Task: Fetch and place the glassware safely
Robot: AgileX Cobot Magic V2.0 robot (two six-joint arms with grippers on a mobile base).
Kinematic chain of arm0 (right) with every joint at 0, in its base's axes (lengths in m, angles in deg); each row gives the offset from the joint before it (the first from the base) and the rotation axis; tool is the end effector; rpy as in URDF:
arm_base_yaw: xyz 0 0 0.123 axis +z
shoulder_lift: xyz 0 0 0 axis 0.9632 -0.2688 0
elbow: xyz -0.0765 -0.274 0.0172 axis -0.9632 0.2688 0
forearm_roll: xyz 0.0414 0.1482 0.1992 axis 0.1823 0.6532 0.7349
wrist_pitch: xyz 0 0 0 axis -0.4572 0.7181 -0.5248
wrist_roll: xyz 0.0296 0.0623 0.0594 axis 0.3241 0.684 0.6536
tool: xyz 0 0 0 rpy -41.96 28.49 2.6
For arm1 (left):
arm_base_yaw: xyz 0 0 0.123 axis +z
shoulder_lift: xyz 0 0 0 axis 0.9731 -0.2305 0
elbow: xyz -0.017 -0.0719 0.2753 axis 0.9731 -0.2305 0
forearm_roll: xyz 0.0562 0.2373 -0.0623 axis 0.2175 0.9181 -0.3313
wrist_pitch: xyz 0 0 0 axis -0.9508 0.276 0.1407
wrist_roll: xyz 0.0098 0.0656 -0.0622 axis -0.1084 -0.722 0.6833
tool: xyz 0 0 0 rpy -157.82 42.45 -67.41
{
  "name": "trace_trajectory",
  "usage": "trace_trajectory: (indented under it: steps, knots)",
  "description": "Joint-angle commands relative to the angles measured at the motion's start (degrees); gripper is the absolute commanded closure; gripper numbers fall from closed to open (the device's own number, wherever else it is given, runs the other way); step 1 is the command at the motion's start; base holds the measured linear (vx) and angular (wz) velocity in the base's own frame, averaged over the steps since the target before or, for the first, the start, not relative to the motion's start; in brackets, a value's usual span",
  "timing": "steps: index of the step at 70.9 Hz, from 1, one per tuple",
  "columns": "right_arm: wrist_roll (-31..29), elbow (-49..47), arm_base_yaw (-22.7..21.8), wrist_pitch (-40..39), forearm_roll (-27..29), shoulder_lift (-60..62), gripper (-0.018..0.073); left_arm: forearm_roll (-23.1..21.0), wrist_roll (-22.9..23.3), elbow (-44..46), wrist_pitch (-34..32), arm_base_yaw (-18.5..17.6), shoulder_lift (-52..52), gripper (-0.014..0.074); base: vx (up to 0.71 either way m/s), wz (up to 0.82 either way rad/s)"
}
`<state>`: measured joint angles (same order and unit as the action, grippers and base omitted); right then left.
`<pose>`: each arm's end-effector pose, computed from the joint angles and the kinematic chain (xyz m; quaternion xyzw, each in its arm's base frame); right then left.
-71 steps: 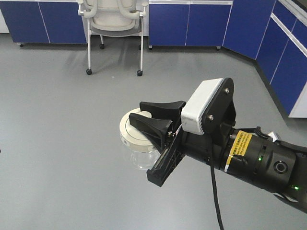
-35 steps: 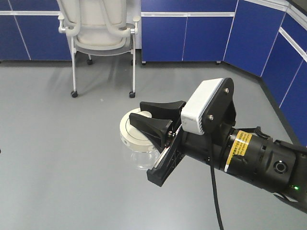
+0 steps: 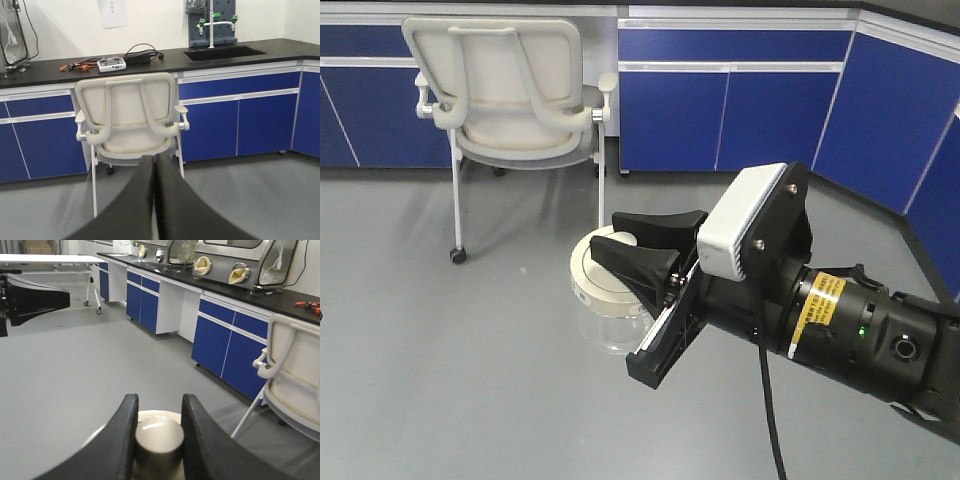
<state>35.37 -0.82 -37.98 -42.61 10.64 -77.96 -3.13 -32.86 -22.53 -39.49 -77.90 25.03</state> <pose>0.1991 0.1866 0.2940 -0.3777 0.6202 0.2979 0.6196 0.1537 -0.0056 0.2871 0.0450 0.7150 0.0113 0.6976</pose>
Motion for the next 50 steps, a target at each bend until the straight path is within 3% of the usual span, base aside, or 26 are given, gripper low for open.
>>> trace_trajectory:
  steps: [1, 26, 50]
  knots:
    - [-0.1, -1.8, -0.1, -4.9, 1.6, 1.9, 0.0563, -0.6, 0.4, 1.5, -4.0, -0.3, 0.2, 0.0603, 0.58, 0.06]
    - [-0.1, -1.8, -0.1, -4.9, 1.6, -0.1, 0.0563, -0.6, 0.4, 1.5, -4.0, -0.3, 0.2, 0.0603, 0.5, -0.06]
    - [-0.1, -1.8, -0.1, -4.9, 1.6, -5.9, 0.0563, -0.6, 0.4, 1.5, -4.0, -0.3, 0.2, 0.0603, 0.33, -0.43]
